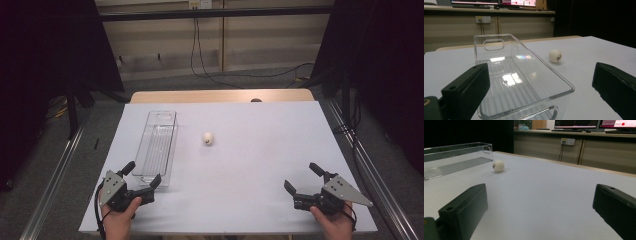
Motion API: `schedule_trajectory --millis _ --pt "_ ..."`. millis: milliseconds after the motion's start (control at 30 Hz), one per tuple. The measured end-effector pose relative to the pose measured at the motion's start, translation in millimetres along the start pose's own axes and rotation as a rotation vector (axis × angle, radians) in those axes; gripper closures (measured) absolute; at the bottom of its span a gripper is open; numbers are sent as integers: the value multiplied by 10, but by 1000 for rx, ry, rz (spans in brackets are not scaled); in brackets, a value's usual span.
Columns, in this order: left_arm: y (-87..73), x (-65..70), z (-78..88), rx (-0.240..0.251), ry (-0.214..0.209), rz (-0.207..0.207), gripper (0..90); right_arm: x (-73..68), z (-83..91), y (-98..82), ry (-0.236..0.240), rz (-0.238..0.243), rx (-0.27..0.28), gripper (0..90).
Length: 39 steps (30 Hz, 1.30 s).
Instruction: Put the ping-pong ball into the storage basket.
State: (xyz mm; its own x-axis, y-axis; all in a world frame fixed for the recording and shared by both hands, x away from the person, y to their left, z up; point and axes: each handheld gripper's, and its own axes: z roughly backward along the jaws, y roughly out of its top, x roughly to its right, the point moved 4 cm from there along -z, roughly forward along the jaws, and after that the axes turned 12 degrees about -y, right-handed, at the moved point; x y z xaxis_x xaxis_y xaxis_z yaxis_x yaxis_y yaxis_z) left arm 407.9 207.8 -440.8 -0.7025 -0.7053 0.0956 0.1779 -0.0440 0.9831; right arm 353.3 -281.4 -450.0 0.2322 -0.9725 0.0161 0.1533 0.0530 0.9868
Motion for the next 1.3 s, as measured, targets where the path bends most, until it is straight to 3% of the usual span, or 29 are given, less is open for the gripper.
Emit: schedule_trajectory --millis 300,333,933,1300 --pt "26 26 -25 3 -16 5 15 7 5 -1 1 6 3 0" --pt "30 28 -24 5 -3 7 15 10 7 0 3 8 2 0" --pt "144 231 -236 0 -69 46 14 8 3 3 4 2 4 0" --pt "174 318 -360 -25 -87 35 14 5 -5 0 5 -3 0 0"
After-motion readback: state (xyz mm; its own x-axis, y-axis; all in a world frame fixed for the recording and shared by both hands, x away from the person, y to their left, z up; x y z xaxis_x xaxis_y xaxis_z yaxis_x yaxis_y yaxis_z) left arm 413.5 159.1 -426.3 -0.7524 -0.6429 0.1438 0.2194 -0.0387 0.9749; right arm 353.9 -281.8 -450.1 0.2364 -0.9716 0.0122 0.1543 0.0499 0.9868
